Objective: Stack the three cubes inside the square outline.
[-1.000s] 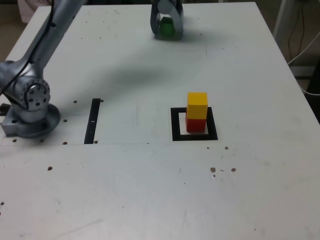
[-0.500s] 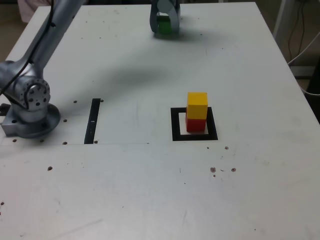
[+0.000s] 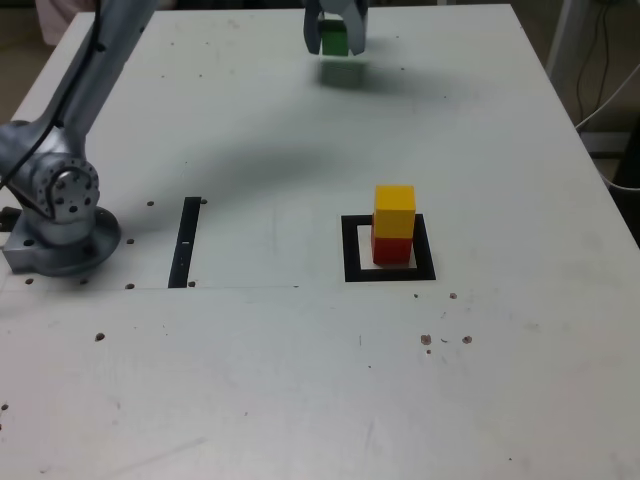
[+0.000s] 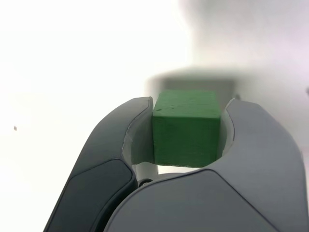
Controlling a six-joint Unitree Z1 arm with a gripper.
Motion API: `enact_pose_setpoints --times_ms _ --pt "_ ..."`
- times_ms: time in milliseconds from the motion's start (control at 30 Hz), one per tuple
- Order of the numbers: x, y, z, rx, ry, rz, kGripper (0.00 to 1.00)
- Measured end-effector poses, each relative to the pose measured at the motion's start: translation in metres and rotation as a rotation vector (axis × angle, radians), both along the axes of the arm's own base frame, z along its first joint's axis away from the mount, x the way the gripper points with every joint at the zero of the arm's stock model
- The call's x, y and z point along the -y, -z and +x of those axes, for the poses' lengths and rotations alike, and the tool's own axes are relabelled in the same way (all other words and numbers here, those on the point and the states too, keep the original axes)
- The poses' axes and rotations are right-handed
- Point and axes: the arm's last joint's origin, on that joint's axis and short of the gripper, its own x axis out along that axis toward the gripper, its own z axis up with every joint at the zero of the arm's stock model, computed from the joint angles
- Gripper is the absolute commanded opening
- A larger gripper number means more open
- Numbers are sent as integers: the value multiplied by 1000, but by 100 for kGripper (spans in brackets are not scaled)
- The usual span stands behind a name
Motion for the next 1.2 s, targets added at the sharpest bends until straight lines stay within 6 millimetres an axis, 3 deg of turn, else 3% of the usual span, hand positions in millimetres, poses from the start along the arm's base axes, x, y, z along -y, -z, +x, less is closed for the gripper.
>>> enact_pose_setpoints --times_ms 167,400,900,1200 --pt "27 -21 8 7 16 6 32" --pt "64 -21 23 -22 49 -19 32" --pt "193 -71 28 11 106 21 28" --pt "261 -84 22 42 103 16 28"
